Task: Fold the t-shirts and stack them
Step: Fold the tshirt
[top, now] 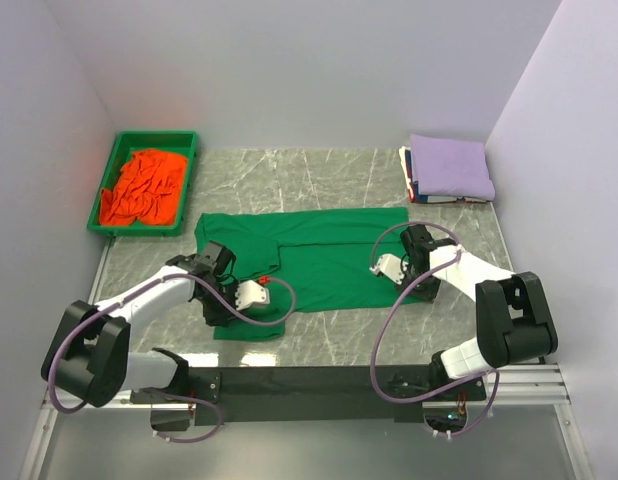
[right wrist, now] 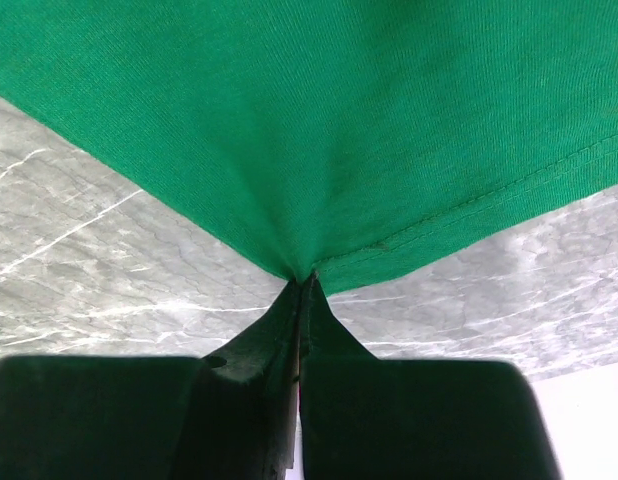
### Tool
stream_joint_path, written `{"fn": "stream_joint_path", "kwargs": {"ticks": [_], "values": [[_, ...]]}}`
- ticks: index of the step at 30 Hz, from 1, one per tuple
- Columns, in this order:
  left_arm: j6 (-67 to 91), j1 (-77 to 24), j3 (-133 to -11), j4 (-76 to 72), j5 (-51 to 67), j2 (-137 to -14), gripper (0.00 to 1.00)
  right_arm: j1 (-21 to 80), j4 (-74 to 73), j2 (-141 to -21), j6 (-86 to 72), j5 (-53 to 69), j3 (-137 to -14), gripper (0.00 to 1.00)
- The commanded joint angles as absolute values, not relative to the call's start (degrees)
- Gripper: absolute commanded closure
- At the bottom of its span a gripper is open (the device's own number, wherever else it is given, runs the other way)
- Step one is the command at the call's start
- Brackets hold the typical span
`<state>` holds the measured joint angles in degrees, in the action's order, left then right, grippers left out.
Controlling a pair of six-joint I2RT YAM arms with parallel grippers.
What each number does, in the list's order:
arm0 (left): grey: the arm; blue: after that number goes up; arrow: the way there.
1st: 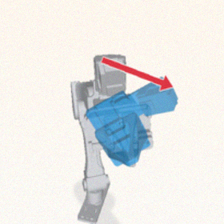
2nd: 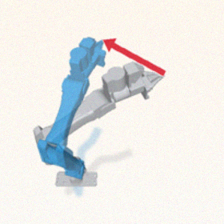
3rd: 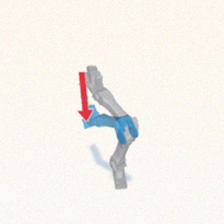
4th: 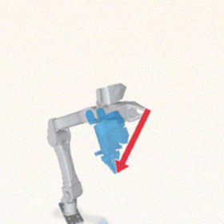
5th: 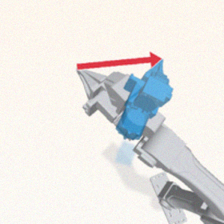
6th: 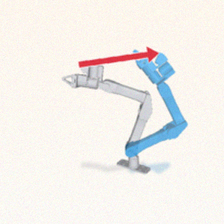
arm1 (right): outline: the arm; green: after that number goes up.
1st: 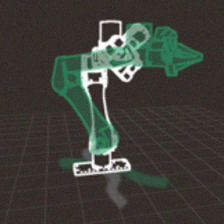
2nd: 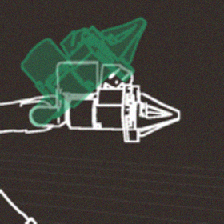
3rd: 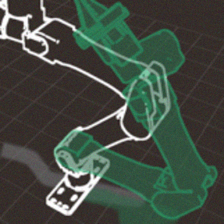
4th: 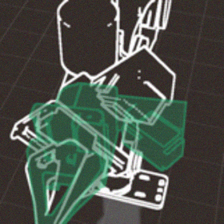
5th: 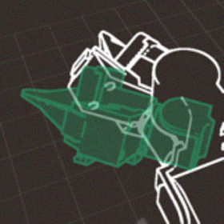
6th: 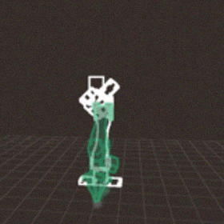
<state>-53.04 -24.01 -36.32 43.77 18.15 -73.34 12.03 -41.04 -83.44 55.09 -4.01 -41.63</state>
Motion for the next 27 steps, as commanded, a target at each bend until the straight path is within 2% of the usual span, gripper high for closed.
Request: {"fn": "stream_joint_path", "kwargs": {"ticks": [1, 2, 4, 5, 10, 14, 20, 27], "values": [[-52.56, -24.87, -35.59, 46.47, 18.45, -73.40, 0.69, 12.13, -39.72, -83.50, 54.93, -2.20, -41.04, 1.00], [-52.30, -24.87, -36.38, 47.63, 19.07, -72.87, 0.80, 12.13, -40.07, -83.24, 54.93, -2.02, -41.13, 1.00], [-52.99, -24.79, -39.63, 53.04, 20.38, -71.47, 0.91, 12.13, -40.95, -82.79, 54.93, -1.67, -41.66, 1.00], [-53.96, -24.79, -40.68, 54.65, 21.78, -70.76, 0.99, 12.22, -41.39, -82.27, 54.93, -1.67, -41.83, 1.00], [-54.67, -24.79, -47.02, 63.98, 23.65, -67.68, 0.99, 11.95, -43.59, -80.60, 55.37, -1.32, -43.07, 1.00], [-54.75, -24.79, -47.64, 66.00, 23.46, -65.04, 0.62, 11.95, -44.56, -80.33, 55.63, -1.05, -43.59, 1.00], [-53.70, -28.65, -43.60, 61.62, 22.24, -66.27, 0.53, 12.04, -44.30, -82.26, 55.46, -0.97, -44.38, 1.00], [-54.31, -32.34, -40.96, 55.81, 21.71, -71.79, 0.50, 12.04, -44.39, -83.85, 55.02, -0.79, -45.79, 1.00]]}}
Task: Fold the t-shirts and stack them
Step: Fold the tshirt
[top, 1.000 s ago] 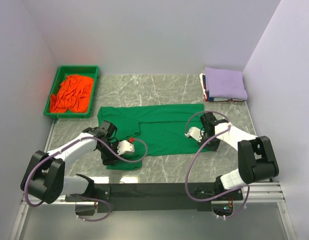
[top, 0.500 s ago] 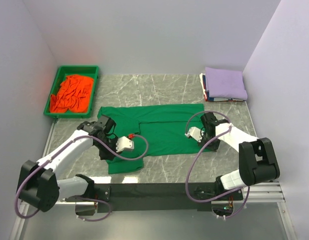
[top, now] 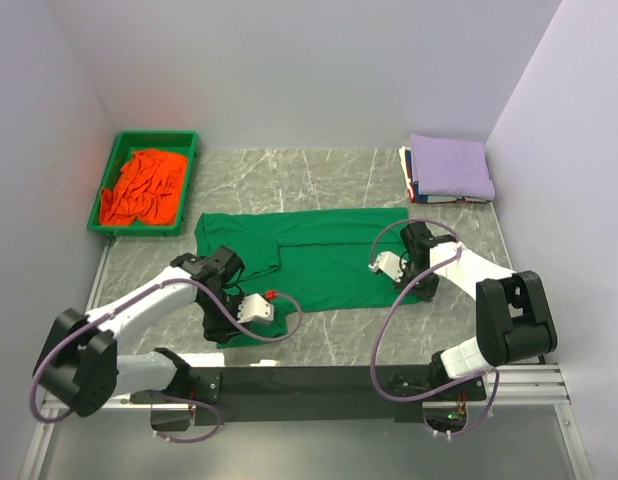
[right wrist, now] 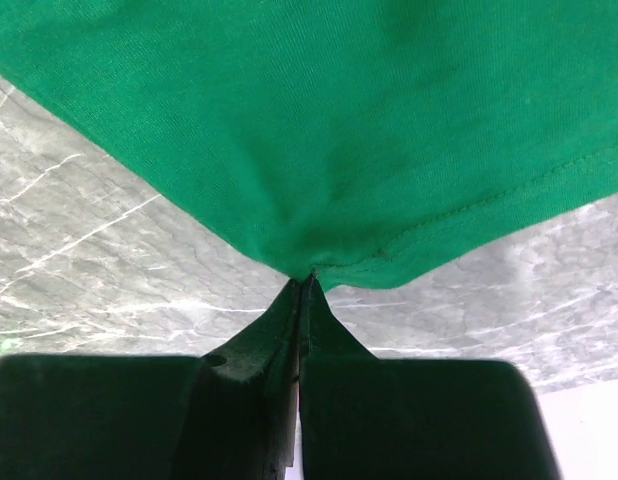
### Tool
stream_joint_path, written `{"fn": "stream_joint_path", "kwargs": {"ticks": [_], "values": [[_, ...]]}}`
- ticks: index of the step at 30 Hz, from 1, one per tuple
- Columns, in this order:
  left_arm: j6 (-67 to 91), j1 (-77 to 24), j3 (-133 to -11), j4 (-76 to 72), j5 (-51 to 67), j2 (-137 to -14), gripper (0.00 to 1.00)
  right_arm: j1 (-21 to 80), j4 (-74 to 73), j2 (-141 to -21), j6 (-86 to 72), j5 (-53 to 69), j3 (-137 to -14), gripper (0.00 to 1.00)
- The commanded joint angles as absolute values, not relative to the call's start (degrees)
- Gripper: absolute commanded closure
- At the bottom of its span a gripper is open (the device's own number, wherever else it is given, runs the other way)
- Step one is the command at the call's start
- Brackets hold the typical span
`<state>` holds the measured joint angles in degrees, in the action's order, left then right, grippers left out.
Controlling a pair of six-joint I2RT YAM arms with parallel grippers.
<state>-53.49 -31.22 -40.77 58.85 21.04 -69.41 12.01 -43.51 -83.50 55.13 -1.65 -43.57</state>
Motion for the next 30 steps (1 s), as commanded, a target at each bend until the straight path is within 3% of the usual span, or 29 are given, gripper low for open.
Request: {"fn": "stream_joint_path", "kwargs": {"ticks": [1, 13, 16, 17, 19, 24, 30], "values": [[-53.71, -33.04, -40.96, 54.59, 21.71, -72.59, 0.49, 11.95, -44.38, -84.02, 55.02, -0.79, -45.88, 1.00], [-49.04, -42.00, -33.93, 42.37, 10.73, -78.13, 0.51, 12.04, -45.09, -84.11, 54.67, -0.53, -45.97, 1.00], [-48.43, -43.68, -33.75, 42.79, 10.72, -77.61, 0.70, 12.04, -45.52, -84.20, 54.49, -0.35, -46.14, 1.00], [-48.51, -43.77, -35.23, 43.67, 11.59, -77.09, 0.84, 12.04, -45.70, -84.03, 54.49, -0.44, -46.32, 1.00], [-47.99, -43.77, -37.78, 49.00, 15.09, -75.15, 0.97, 12.04, -46.40, -83.24, 54.58, -0.35, -46.58, 1.00], [-45.44, -43.59, -50.26, 60.63, 20.12, -69.44, 0.99, 11.95, -49.39, -80.78, 54.67, -0.18, -48.60, 1.00], [-46.84, -36.49, -59.58, 70.13, 21.10, -68.91, 0.99, 11.16, -51.77, -78.84, 55.98, -0.18, -50.53, 1.00]]}}
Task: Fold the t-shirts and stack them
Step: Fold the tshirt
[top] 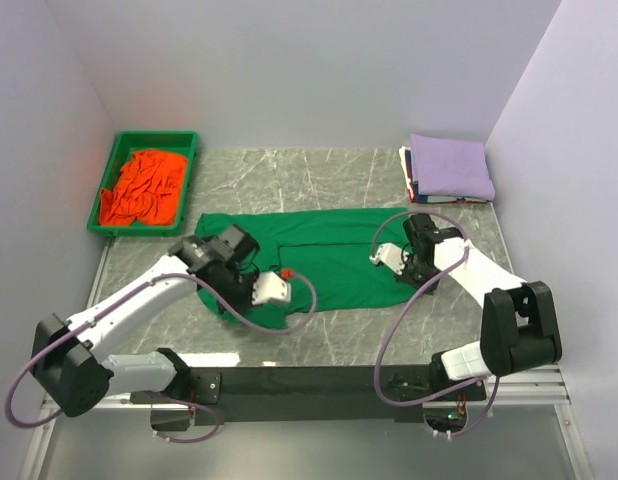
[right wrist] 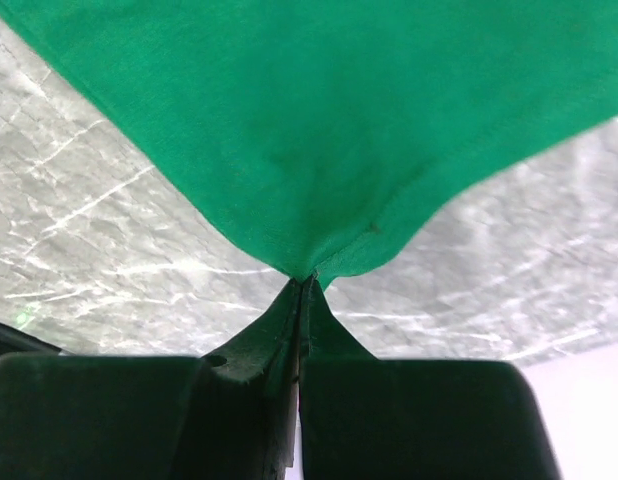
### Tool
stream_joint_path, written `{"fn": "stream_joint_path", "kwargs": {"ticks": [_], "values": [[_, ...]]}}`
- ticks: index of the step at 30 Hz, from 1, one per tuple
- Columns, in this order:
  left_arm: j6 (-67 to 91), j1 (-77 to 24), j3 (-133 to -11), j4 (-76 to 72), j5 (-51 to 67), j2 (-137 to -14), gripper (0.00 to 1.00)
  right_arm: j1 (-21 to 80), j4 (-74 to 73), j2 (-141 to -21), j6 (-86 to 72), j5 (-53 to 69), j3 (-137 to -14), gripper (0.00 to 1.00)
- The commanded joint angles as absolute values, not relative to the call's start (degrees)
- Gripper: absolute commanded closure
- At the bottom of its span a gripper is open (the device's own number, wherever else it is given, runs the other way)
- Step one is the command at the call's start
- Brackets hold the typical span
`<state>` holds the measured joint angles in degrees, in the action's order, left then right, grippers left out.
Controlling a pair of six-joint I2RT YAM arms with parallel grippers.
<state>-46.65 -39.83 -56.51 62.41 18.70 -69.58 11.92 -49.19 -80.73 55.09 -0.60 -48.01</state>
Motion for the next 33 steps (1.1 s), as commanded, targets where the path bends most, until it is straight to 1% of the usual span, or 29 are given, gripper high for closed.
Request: {"fn": "stream_joint_path", "kwargs": {"ticks": [1, 7, 12, 25, 33], "values": [[-47.54, -35.52, -60.37, 70.48, 20.83, -68.99, 0.99, 10.99, -52.03, -78.84, 56.42, -0.26, -50.80, 1.00], [-50.35, -26.64, -65.38, 68.73, 19.51, -72.85, 0.99, 8.62, -52.82, -82.17, 57.83, 0.97, -55.45, 1.00], [-52.20, -21.02, -72.59, 67.42, 19.86, -77.68, 0.99, 6.86, -53.44, -86.30, 58.97, 1.49, -61.25, 1.00], [-55.28, -13.98, -86.74, 66.09, 20.83, -93.07, 0.99, 5.36, -55.28, -101.42, 58.97, 2.29, -77.86, 1.00], [-55.37, -11.78, -92.10, 65.30, 20.48, -100.36, 0.99, 5.01, -55.46, -108.36, 59.50, 1.23, -84.11, 1.00]]}}
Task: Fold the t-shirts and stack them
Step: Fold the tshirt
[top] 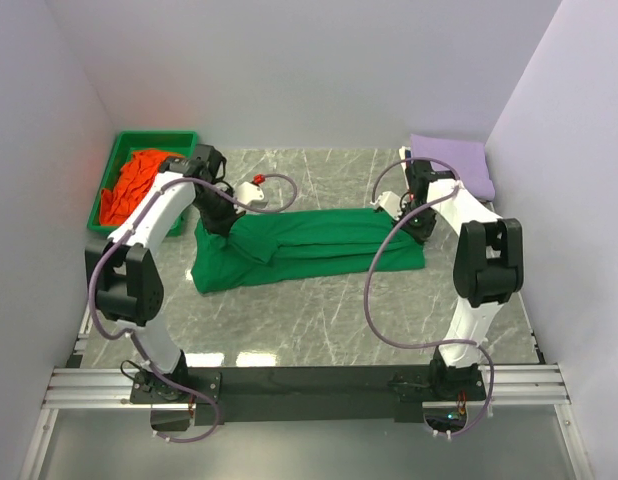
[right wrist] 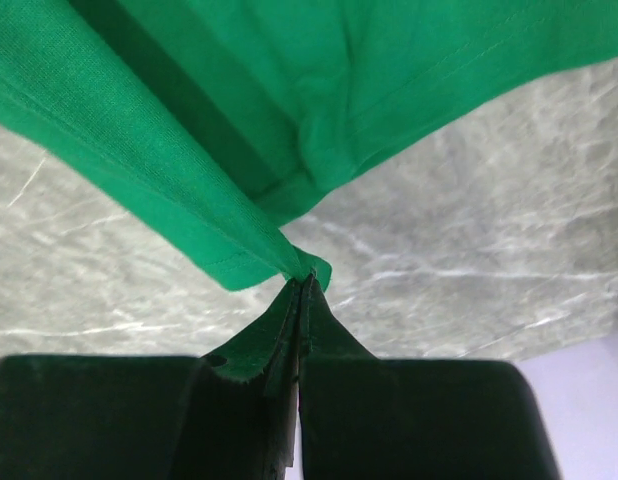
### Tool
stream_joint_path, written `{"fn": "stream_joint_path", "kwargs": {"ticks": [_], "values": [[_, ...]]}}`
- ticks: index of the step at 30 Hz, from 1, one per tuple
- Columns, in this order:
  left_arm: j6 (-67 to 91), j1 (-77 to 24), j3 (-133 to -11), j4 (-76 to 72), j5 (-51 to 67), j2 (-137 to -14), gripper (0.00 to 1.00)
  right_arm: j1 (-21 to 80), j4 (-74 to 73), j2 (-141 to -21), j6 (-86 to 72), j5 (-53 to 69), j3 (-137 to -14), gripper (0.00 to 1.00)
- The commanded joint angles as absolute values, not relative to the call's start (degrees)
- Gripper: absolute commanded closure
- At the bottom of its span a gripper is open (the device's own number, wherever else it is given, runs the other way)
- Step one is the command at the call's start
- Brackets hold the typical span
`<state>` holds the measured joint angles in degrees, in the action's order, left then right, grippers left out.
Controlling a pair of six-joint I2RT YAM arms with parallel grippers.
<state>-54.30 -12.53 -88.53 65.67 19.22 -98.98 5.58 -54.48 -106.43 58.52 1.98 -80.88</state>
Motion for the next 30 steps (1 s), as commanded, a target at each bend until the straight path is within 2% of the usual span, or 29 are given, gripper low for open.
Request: {"fn": "stream_joint_path", "kwargs": {"ticks": [1, 21, 22, 23, 26, 30], "values": [[-55.46, -11.60, -92.81, 65.22, 20.57, -100.81, 0.99, 4.92, -55.63, -108.98, 59.50, 1.32, -85.24, 1.00], [-54.67, -9.67, -96.94, 63.99, 19.69, -107.49, 0.99, 5.54, -56.25, -118.12, 58.97, 0.18, -94.66, 0.99], [-54.49, -9.67, -97.03, 63.72, 19.60, -107.66, 0.99, 5.80, -55.90, -118.21, 58.89, 0.09, -94.66, 0.95], [-54.41, -9.58, -97.12, 63.46, 19.60, -107.93, 0.99, 5.80, -55.46, -118.39, 58.71, 0.09, -94.66, 0.86], [-53.88, -9.58, -98.00, 62.93, 19.69, -109.42, 0.99, 5.71, -54.50, -118.74, 57.31, -1.58, -95.27, 0.67], [-52.39, -9.14, -98.44, 61.44, 19.42, -111.44, 0.99, 5.10, -55.10, -118.92, 53.28, -1.32, -100.18, 0.64]]}}
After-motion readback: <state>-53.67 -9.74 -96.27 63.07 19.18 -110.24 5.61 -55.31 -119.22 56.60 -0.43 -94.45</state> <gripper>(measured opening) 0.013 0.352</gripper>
